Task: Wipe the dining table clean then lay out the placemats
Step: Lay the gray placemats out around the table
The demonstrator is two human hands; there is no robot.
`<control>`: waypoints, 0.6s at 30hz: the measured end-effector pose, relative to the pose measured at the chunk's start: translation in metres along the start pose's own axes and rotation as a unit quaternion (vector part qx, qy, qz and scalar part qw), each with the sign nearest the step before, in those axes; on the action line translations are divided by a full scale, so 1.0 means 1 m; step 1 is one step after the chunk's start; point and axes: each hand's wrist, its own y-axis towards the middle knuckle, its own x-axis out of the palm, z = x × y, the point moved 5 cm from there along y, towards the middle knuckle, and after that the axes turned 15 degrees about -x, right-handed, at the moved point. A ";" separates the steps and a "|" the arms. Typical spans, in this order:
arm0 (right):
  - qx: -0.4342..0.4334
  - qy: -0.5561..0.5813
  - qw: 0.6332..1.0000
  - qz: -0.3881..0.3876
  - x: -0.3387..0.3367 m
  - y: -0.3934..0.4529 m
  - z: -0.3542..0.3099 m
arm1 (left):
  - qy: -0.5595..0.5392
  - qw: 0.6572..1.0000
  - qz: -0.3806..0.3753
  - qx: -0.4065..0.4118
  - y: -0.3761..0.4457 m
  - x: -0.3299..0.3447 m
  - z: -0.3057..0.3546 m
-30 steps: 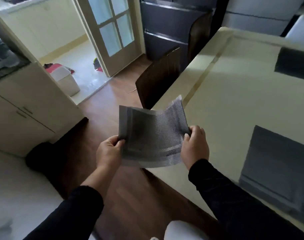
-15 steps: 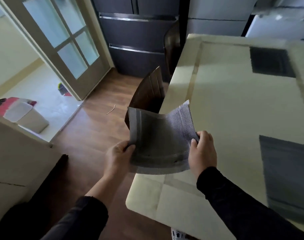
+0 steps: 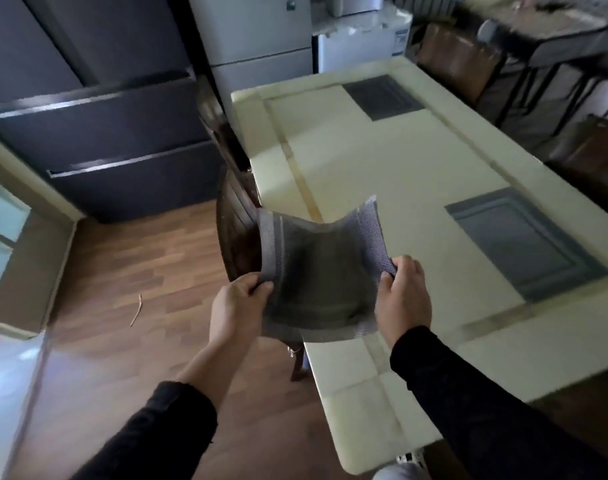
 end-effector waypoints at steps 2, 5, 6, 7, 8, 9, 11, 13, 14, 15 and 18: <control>0.032 -0.011 0.999 0.016 -0.007 -0.012 -0.010 | 0.017 0.999 -0.016 0.032 0.007 -0.008 0.007; 0.052 -0.033 0.998 0.031 -0.016 -0.020 -0.017 | 0.013 0.998 -0.038 0.053 0.012 -0.009 0.016; 0.059 -0.040 0.997 0.037 -0.019 -0.021 -0.018 | 0.010 0.997 -0.047 0.054 0.013 -0.006 0.019; 0.063 -0.045 0.996 0.045 -0.022 -0.021 -0.020 | 0.009 0.997 -0.055 0.058 0.012 -0.005 0.022; 0.064 -0.047 0.996 0.052 -0.024 -0.019 -0.021 | 0.011 0.996 -0.061 0.064 0.012 -0.003 0.024; 0.062 -0.047 0.995 0.056 -0.024 -0.018 -0.023 | 0.014 0.995 -0.063 0.070 0.012 -0.002 0.027; 0.062 -0.048 0.995 0.060 -0.024 -0.014 -0.024 | 0.023 0.995 -0.059 0.082 0.015 -0.002 0.034; 0.058 -0.050 0.995 0.062 -0.021 -0.011 -0.026 | 0.035 0.994 -0.054 0.093 0.020 -0.003 0.040; 0.055 -0.053 0.995 0.061 -0.019 -0.009 -0.026 | 0.034 0.994 -0.057 0.092 0.025 -0.003 0.040; 0.058 -0.056 0.995 0.063 -0.018 -0.006 -0.027 | 0.029 0.994 -0.064 0.089 0.030 -0.002 0.042; 0.078 -0.060 0.992 0.075 -0.012 0.003 -0.028 | 0.017 0.991 -0.090 0.099 0.049 0.001 0.048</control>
